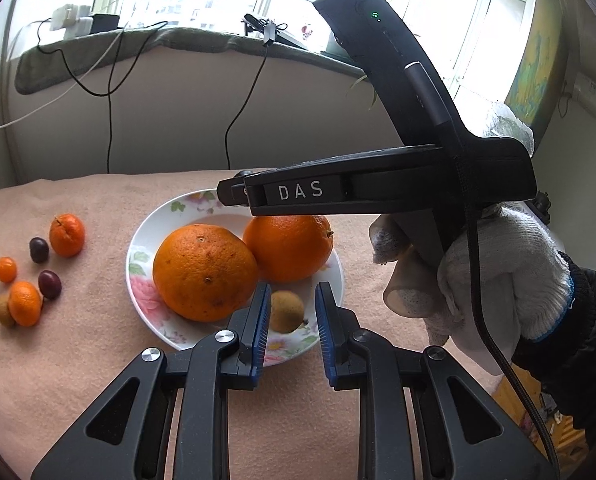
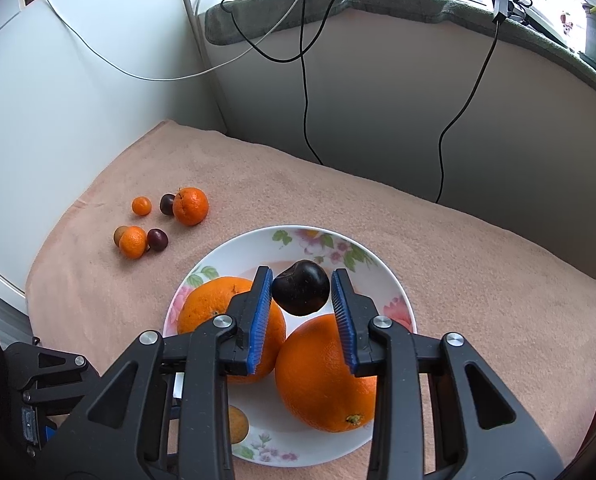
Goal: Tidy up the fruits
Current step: 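Carry the plum with the right tool and kiwi with the left tool onto the plate, release both, then grasp a tangerine with the right tool while the left tool grasps the second brown kiwi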
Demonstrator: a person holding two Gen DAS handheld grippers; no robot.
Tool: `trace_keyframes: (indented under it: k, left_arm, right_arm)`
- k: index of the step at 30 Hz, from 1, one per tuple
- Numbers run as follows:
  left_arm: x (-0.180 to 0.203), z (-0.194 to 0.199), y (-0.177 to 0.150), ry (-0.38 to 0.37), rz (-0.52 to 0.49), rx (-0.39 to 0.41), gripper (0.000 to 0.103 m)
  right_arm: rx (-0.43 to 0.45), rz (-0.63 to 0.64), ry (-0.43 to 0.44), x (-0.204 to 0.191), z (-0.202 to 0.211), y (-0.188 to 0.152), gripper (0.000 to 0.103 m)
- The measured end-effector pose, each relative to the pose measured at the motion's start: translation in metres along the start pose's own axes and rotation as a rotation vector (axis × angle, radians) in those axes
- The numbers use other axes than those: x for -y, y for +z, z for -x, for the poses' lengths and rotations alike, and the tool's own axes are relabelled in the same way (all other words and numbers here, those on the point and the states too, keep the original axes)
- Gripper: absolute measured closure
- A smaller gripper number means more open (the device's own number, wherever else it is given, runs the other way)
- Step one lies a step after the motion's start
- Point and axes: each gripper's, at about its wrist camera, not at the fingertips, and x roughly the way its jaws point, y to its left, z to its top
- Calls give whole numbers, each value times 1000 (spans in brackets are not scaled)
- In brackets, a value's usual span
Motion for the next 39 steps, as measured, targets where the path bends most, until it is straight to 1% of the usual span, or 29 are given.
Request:
trace_keyframes:
  k: [1, 2, 4, 6, 7, 8, 10, 13, 14, 15, 19, 27, 33, 39]
  left_arm:
    - [0, 1, 0, 3, -1, 1, 77]
    - [0, 1, 0, 5, 0, 2, 70]
    - [0, 3, -1, 6, 3, 5, 65]
    - [-2, 4, -1, 12, 8, 7, 57]
    - [-2, 5, -1, 13, 8, 11, 51]
    - [-3, 6, -1, 17, 10, 14, 48]
    - [-4, 8, -1, 24, 14, 19, 42]
    - [-7, 12, -2, 34, 16, 23, 39]
    - [-8, 13, -1, 38, 19, 25, 35]
    - [-10, 14, -2, 42, 22, 28, 33]
    - [-23, 23, -2, 62, 38, 42, 33]
    - [-67, 47, -8, 152, 84, 56, 33]
    - [-105, 63, -15, 230, 128, 63, 33]
    - [-137, 76, -20, 281, 162, 75, 33]
  right_arm:
    - [7, -9, -2, 1, 1, 0, 38]
    - [19, -16, 0, 2, 3, 0, 35]
    - [30, -24, 11, 3, 5, 1, 34]
    - [28, -29, 6, 4, 6, 2, 27]
    - [30, -27, -3, 3, 6, 2, 23]
    - [36, -26, -11, 3, 7, 2, 20]
    - [45, -29, -17, 2, 9, 2, 19]
    - [52, -39, -12, 2, 11, 3, 19]
    - [54, -39, -13, 2, 11, 3, 19]
    - [56, -37, -14, 1, 11, 4, 19]
    - [65, -26, -12, -5, 14, 6, 19]
    - [75, 22, 16, -31, 15, 12, 19]
    - [62, 69, 40, -57, 9, 17, 19]
    - [39, 96, 61, -80, -2, 26, 19]
